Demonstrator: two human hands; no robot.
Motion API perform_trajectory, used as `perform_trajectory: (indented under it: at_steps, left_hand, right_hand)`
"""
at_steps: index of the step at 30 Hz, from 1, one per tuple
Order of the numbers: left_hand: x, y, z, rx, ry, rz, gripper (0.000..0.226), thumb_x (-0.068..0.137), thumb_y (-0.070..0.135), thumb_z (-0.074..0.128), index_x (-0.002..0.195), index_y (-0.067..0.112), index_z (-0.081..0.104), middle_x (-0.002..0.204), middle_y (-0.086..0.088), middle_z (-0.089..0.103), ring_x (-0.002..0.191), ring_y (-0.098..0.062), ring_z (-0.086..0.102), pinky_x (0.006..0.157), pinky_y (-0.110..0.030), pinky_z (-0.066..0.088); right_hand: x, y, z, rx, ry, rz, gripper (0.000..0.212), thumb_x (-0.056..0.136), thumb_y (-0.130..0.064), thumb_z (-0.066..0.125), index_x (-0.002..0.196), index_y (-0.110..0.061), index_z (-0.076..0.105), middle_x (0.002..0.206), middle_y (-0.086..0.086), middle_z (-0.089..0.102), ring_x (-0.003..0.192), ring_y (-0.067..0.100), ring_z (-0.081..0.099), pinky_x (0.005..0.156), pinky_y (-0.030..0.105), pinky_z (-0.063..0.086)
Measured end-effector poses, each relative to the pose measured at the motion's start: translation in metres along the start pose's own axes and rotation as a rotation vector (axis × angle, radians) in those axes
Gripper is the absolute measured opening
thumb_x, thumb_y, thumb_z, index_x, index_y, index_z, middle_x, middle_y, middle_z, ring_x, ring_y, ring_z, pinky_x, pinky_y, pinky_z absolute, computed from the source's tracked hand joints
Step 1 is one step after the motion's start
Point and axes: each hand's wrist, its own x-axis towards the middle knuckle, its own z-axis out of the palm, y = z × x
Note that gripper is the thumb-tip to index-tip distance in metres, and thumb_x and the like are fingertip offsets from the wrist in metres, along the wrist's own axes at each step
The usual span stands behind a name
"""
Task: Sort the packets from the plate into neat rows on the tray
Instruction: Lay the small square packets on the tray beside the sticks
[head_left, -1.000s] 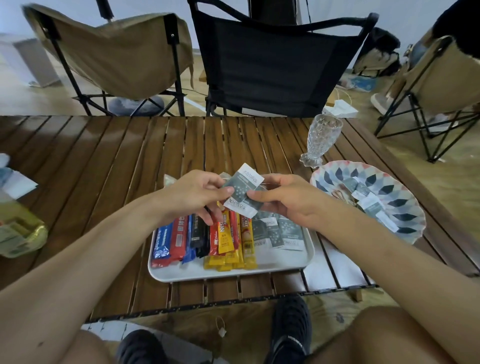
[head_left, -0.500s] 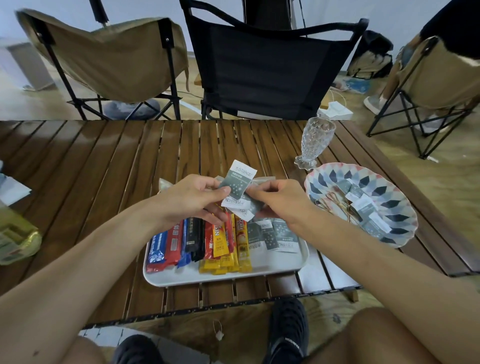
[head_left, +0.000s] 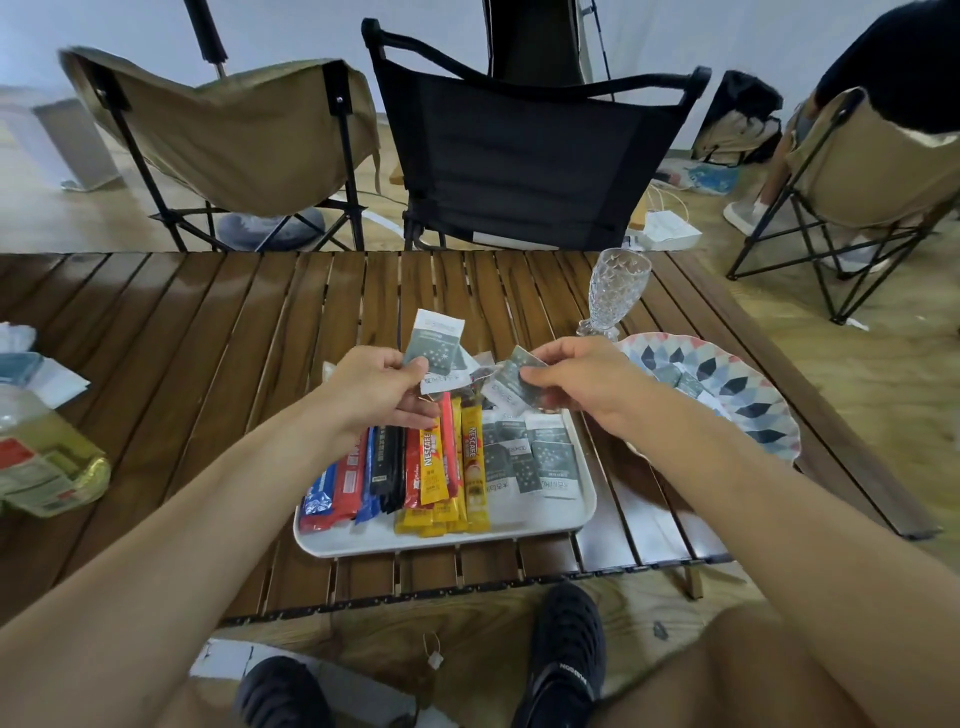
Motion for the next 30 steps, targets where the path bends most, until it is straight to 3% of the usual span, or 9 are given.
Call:
perform_trajectory:
  at_steps: [4, 8, 10, 13, 18, 21, 25, 27, 30]
  left_hand:
    - [-0.005, 0.0, -0.001, 0.02, 0.04, 0.02, 0.025, 0.108, 0.024, 0.058, 0.125, 0.006, 0.063, 0.105, -0.015, 0.077, 0.087, -0.022, 0.081, 0.062, -0.025, 0.065]
    - [-0.003, -0.014, 0.002, 0.068, 0.044, 0.031, 0.025, 0.108, 0.024, 0.059, 0.123, 0.004, 0.065, 0.101, -0.017, 0.078, 0.086, -0.025, 0.081, 0.067, -0.029, 0.067]
    - [-0.004, -0.012, 0.004, 0.09, 0.033, 0.041, 0.024, 0.108, 0.025, 0.059, 0.122, 0.006, 0.065, 0.1, -0.016, 0.079, 0.085, -0.024, 0.081, 0.072, -0.033, 0.067]
    - [-0.008, -0.006, 0.007, 0.074, -0.002, 0.082, 0.022, 0.108, 0.023, 0.058, 0.12, 0.006, 0.066, 0.105, -0.017, 0.077, 0.082, -0.021, 0.08, 0.065, -0.027, 0.065]
    - [-0.009, -0.009, 0.016, 0.111, -0.025, 0.07, 0.021, 0.108, 0.024, 0.057, 0.121, 0.009, 0.065, 0.106, -0.01, 0.077, 0.078, -0.019, 0.08, 0.063, -0.026, 0.065]
    - [-0.005, -0.011, 0.018, 0.11, -0.028, 0.058, 0.022, 0.108, 0.024, 0.058, 0.122, 0.01, 0.065, 0.106, -0.008, 0.078, 0.077, -0.018, 0.08, 0.064, -0.028, 0.066]
    - [-0.002, -0.012, 0.014, 0.118, -0.031, 0.05, 0.018, 0.108, 0.025, 0.057, 0.119, 0.014, 0.065, 0.106, -0.007, 0.077, 0.076, -0.016, 0.08, 0.064, -0.027, 0.065]
    - [0.0, -0.011, 0.011, 0.11, -0.027, 0.042, 0.019, 0.108, 0.025, 0.057, 0.121, 0.013, 0.064, 0.105, -0.008, 0.077, 0.075, -0.015, 0.08, 0.062, -0.025, 0.065]
    - [0.001, -0.012, 0.008, 0.092, -0.033, 0.021, 0.022, 0.108, 0.025, 0.058, 0.126, 0.013, 0.063, 0.102, -0.007, 0.077, 0.073, -0.015, 0.079, 0.063, -0.026, 0.065]
  right_hand:
    - [-0.004, 0.019, -0.001, -0.281, -0.105, -0.038, 0.018, 0.086, -0.003, 0.08, 0.099, -0.011, 0.069, 0.103, 0.01, 0.073, 0.091, 0.023, 0.07, 0.062, 0.023, 0.057]
    - [-0.006, 0.031, -0.002, -0.556, -0.308, -0.017, 0.024, 0.082, -0.013, 0.087, 0.101, -0.012, 0.072, 0.096, 0.006, 0.072, 0.084, 0.018, 0.068, 0.065, 0.025, 0.057]
    - [-0.007, 0.032, 0.0, -0.627, -0.341, -0.005, 0.024, 0.079, -0.016, 0.089, 0.099, -0.014, 0.075, 0.088, 0.001, 0.073, 0.077, 0.012, 0.066, 0.066, 0.024, 0.053]
    - [-0.011, 0.036, 0.008, -0.805, -0.334, -0.058, 0.016, 0.078, -0.02, 0.089, 0.085, -0.023, 0.075, 0.082, -0.007, 0.071, 0.074, 0.006, 0.065, 0.066, 0.02, 0.048]
    - [-0.015, 0.037, 0.017, -0.839, -0.312, -0.077, 0.017, 0.079, -0.024, 0.089, 0.081, -0.021, 0.073, 0.075, -0.008, 0.07, 0.057, 0.001, 0.062, 0.054, 0.012, 0.043]
    - [-0.016, 0.037, 0.024, -0.902, -0.284, -0.103, 0.02, 0.076, -0.03, 0.09, 0.077, -0.024, 0.071, 0.076, -0.009, 0.07, 0.067, 0.005, 0.062, 0.056, 0.016, 0.042]
    - [-0.017, 0.04, 0.031, -0.911, -0.271, -0.087, 0.031, 0.074, -0.03, 0.092, 0.092, -0.011, 0.074, 0.087, 0.002, 0.072, 0.069, 0.011, 0.057, 0.069, 0.025, 0.05]
    - [-0.017, 0.038, 0.031, -0.875, -0.271, -0.067, 0.034, 0.074, -0.025, 0.092, 0.097, -0.009, 0.072, 0.09, 0.004, 0.072, 0.071, 0.012, 0.06, 0.072, 0.029, 0.055]
    - [-0.018, 0.034, 0.025, -0.67, -0.331, 0.032, 0.032, 0.077, -0.007, 0.088, 0.102, -0.003, 0.068, 0.086, 0.008, 0.074, 0.059, 0.01, 0.068, 0.061, 0.024, 0.06]
